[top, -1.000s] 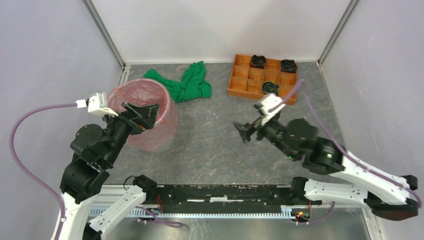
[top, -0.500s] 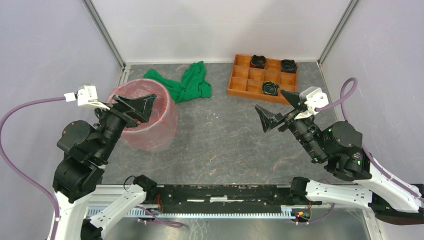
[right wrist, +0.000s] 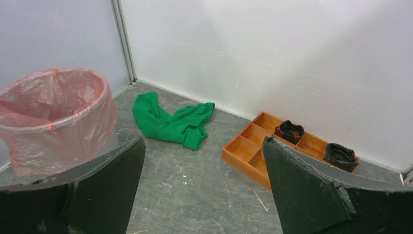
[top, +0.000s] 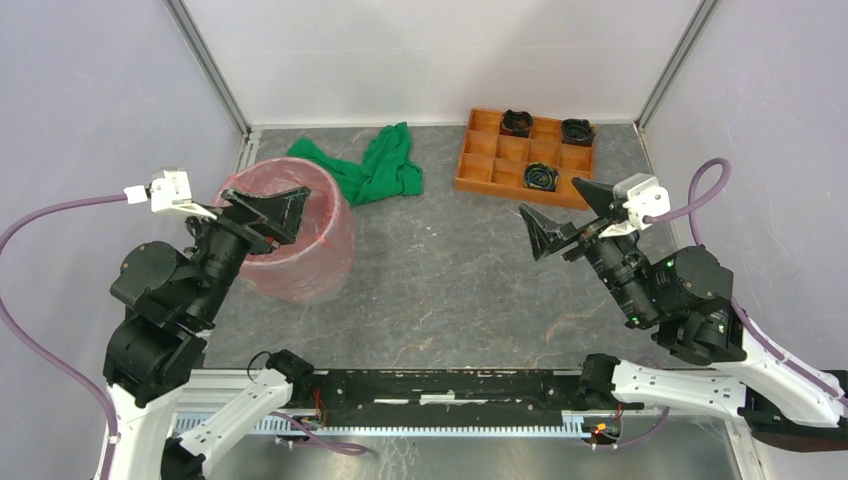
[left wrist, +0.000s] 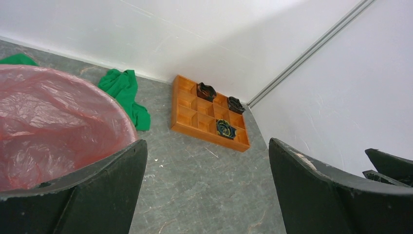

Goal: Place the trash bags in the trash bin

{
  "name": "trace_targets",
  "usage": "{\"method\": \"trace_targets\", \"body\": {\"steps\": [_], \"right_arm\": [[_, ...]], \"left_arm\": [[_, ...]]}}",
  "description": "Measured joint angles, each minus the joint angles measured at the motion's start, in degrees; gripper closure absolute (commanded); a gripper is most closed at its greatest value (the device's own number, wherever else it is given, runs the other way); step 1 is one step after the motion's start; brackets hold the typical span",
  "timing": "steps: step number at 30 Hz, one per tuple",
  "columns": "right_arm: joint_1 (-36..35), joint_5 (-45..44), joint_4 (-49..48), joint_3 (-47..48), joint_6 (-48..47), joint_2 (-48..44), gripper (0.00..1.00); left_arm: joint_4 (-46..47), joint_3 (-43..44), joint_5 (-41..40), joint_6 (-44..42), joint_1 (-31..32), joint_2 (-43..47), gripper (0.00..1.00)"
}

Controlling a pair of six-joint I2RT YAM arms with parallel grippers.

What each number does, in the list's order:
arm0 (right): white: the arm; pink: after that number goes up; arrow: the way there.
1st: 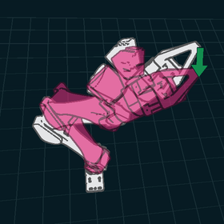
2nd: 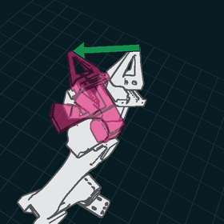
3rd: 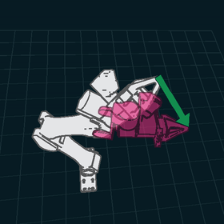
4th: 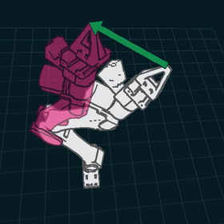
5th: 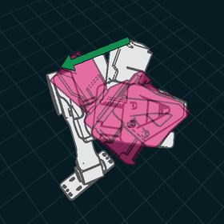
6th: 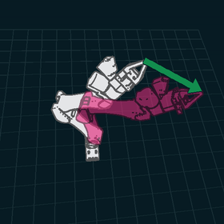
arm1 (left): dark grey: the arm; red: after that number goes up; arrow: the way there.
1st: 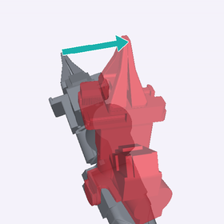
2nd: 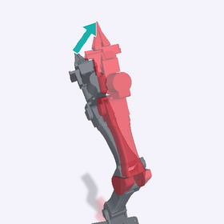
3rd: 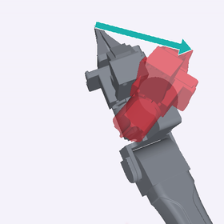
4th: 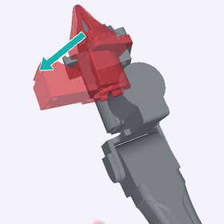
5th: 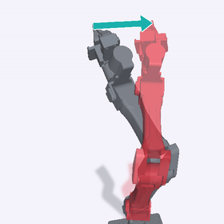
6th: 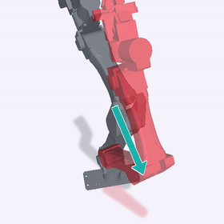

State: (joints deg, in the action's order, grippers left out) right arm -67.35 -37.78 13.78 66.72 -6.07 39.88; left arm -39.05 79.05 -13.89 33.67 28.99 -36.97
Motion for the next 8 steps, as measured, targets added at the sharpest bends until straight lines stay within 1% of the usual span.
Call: {"method": "trace_targets", "body": {"steps": [5, 8], "right_arm": [[0.0, -0.2, -0.4, -0.7, 0.0, -0.8, 0.02], [0.0, -0.4, -2.7, -4.4, -0.5, -3.3, 0.02]], "left_arm": [[0.1, 0.1, -0.2, 0.0, 0.0, 0.0, 0.00], [0.2, 0.1, -0.6, 0.0, 0.0, 0.0, 0.00]]}}
